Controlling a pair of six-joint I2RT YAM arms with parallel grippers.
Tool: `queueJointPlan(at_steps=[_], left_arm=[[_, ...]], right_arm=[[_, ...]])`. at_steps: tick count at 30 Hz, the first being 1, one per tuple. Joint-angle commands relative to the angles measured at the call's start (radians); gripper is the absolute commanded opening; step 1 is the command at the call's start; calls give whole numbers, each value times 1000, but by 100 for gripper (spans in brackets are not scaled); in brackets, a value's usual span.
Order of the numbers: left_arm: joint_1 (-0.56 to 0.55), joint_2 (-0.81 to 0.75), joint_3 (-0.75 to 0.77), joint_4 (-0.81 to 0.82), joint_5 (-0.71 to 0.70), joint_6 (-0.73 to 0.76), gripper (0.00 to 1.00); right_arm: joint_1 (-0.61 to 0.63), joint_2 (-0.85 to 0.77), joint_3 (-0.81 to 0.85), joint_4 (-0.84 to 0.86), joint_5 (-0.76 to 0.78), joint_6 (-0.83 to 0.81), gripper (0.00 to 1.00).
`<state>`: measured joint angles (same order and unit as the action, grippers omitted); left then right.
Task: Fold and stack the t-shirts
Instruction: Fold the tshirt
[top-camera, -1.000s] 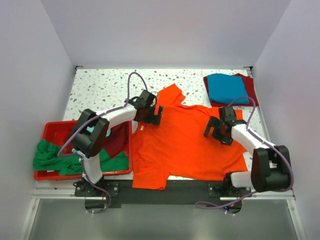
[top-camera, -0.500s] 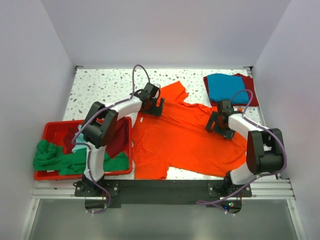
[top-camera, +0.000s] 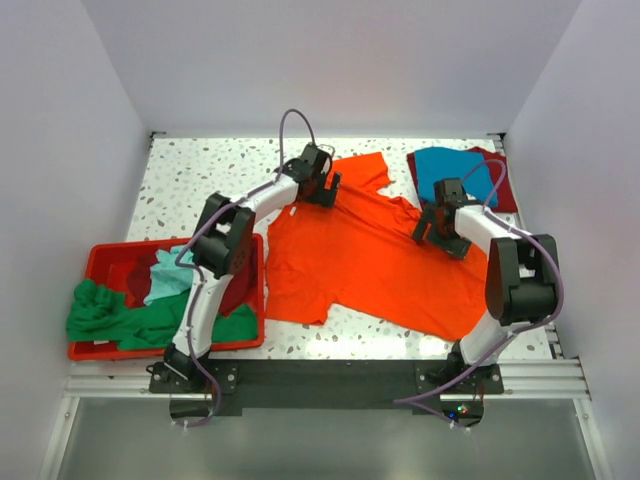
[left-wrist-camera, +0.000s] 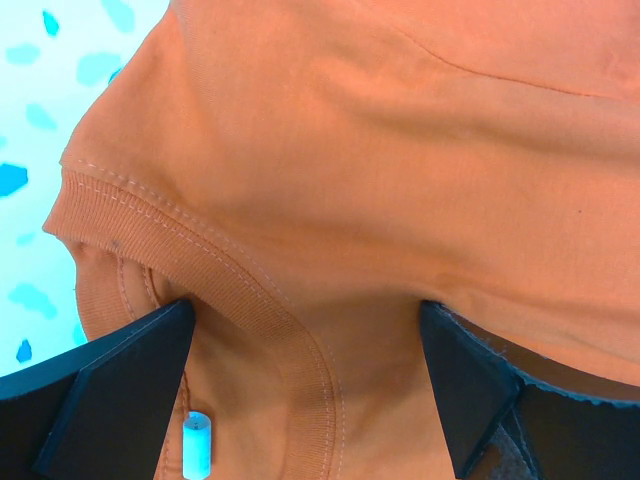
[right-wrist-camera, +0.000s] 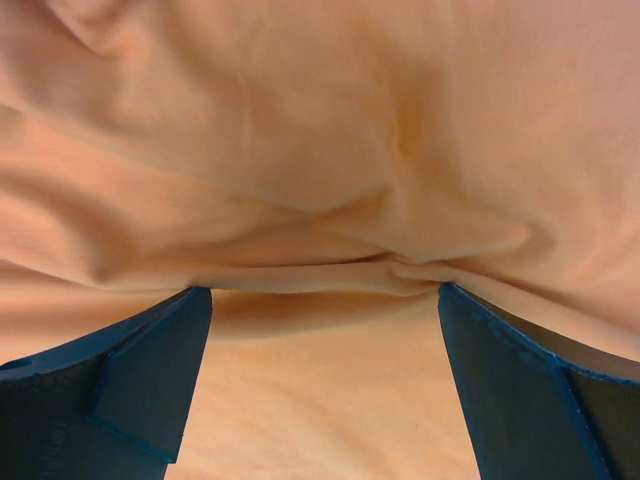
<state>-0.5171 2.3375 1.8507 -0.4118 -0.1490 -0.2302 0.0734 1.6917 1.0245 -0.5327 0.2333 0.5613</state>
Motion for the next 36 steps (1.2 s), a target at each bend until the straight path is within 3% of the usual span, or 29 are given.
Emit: queueJointPlan(at_steps=[1,9,12,15,21,25,36], left_arm=[[9,-1,44,2,9,52,100],[-7,-199,12,11,6,28,100],[-14,-334,-94,2,-7,-24,100],[-23,-424,-291,16,-15,-64,100],[-23,-513,-536,48,14,-126,100],[-23,-524,-604,103,16,-129,100],[5,-382,-593,105,19,-116,100]], right_arm=[[-6,-35,63,-26,20,-17,99],[-6,-268,63,-102,-5,-126,99],[-6,-346,-4,-115,-74,-117,99],[-6,-391,-85,-99,-149,-87,99],[-6,-432,-224,-43,-187,-54,98],[-4,-431,-279,-9,-180,-55,99],[-6,-282,-302,71,-160,-15,99]])
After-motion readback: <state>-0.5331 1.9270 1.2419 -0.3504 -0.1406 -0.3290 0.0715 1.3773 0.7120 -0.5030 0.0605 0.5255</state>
